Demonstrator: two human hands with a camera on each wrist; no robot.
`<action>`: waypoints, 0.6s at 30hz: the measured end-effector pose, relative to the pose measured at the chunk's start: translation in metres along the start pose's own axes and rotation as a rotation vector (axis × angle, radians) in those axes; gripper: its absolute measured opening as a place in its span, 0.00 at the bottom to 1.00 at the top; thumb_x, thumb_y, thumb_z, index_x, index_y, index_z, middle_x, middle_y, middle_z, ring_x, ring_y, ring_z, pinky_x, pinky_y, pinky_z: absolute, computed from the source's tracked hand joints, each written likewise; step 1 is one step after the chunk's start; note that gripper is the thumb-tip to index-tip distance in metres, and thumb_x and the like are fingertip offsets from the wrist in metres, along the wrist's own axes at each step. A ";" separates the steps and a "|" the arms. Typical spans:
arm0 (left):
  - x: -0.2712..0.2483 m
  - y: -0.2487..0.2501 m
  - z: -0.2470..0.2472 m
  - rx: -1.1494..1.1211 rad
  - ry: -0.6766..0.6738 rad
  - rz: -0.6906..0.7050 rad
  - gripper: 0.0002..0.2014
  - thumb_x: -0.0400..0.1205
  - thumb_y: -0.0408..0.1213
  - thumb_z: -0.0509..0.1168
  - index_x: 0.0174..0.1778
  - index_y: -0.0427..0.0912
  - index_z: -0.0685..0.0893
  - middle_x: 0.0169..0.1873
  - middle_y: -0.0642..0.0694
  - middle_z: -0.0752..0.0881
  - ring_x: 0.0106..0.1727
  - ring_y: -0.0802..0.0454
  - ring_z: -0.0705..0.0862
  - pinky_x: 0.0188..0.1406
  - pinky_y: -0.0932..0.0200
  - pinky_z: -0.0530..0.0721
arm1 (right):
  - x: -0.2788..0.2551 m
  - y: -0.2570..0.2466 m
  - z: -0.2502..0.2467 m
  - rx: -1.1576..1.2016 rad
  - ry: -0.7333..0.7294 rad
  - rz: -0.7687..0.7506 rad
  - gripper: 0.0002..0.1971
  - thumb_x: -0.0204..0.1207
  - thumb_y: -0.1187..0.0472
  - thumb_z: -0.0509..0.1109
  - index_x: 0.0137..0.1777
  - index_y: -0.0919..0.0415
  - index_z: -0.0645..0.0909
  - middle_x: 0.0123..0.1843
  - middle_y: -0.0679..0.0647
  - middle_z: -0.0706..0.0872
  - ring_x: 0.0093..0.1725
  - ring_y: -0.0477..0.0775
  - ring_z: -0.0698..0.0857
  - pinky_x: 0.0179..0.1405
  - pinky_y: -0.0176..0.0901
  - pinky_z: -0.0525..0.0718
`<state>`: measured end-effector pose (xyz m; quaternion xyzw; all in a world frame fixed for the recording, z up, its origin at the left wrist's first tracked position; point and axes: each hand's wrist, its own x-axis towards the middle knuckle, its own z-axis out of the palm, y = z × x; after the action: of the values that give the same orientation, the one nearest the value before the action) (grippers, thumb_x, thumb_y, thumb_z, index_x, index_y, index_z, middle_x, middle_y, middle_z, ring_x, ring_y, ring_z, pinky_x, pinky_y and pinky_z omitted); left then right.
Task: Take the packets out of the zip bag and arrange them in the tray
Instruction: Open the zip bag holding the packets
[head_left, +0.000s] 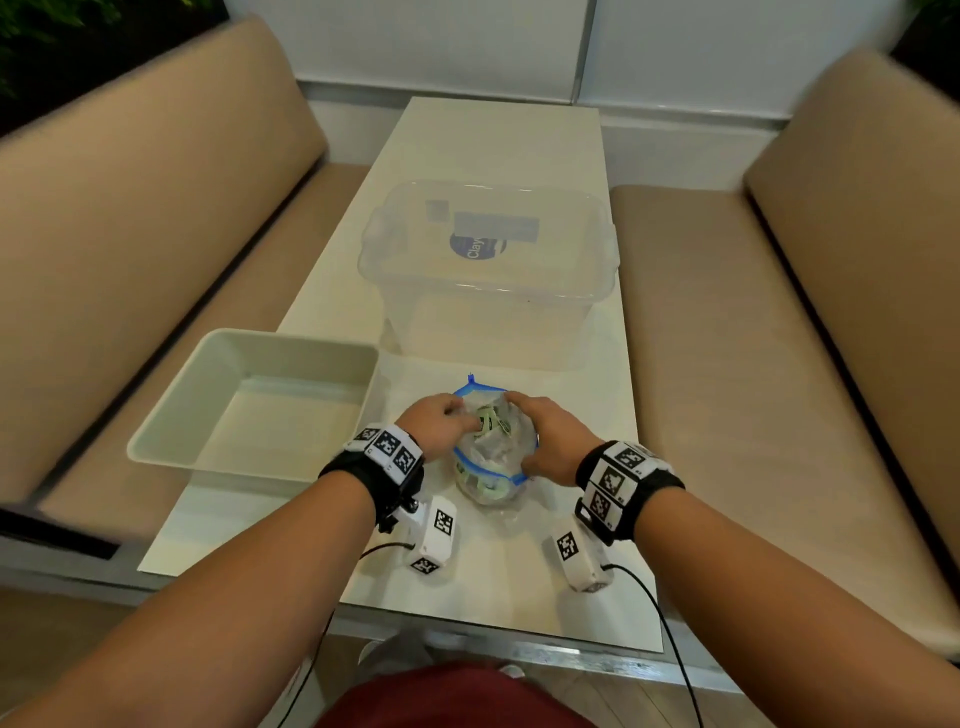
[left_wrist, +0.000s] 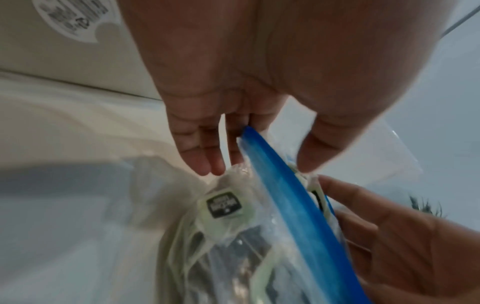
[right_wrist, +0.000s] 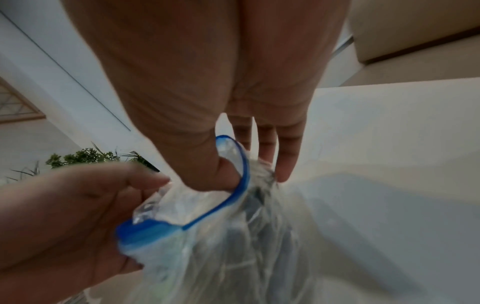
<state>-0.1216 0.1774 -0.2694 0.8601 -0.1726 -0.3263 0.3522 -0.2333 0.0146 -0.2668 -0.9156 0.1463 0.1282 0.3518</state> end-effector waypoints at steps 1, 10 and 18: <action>0.002 0.002 -0.002 0.029 0.013 0.023 0.19 0.77 0.52 0.69 0.58 0.43 0.86 0.51 0.45 0.88 0.53 0.45 0.86 0.59 0.49 0.84 | 0.002 0.000 -0.001 0.002 -0.015 -0.005 0.55 0.62 0.68 0.82 0.86 0.49 0.57 0.76 0.58 0.72 0.74 0.61 0.75 0.71 0.51 0.79; 0.019 0.018 -0.001 0.213 0.199 -0.039 0.27 0.87 0.52 0.56 0.24 0.42 0.71 0.23 0.45 0.74 0.28 0.46 0.73 0.26 0.57 0.66 | 0.012 0.007 -0.005 -0.023 -0.030 0.023 0.51 0.69 0.65 0.80 0.87 0.55 0.53 0.75 0.60 0.67 0.69 0.60 0.77 0.63 0.40 0.77; 0.014 0.003 0.004 0.108 0.276 -0.123 0.23 0.80 0.52 0.68 0.22 0.45 0.71 0.21 0.48 0.73 0.26 0.48 0.73 0.30 0.57 0.75 | -0.003 0.036 0.010 0.045 0.053 0.080 0.40 0.79 0.62 0.70 0.87 0.46 0.54 0.75 0.59 0.67 0.60 0.61 0.83 0.69 0.47 0.79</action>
<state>-0.1142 0.1657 -0.2757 0.9234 -0.0870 -0.2161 0.3051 -0.2505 -0.0030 -0.2946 -0.9040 0.1950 0.1147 0.3628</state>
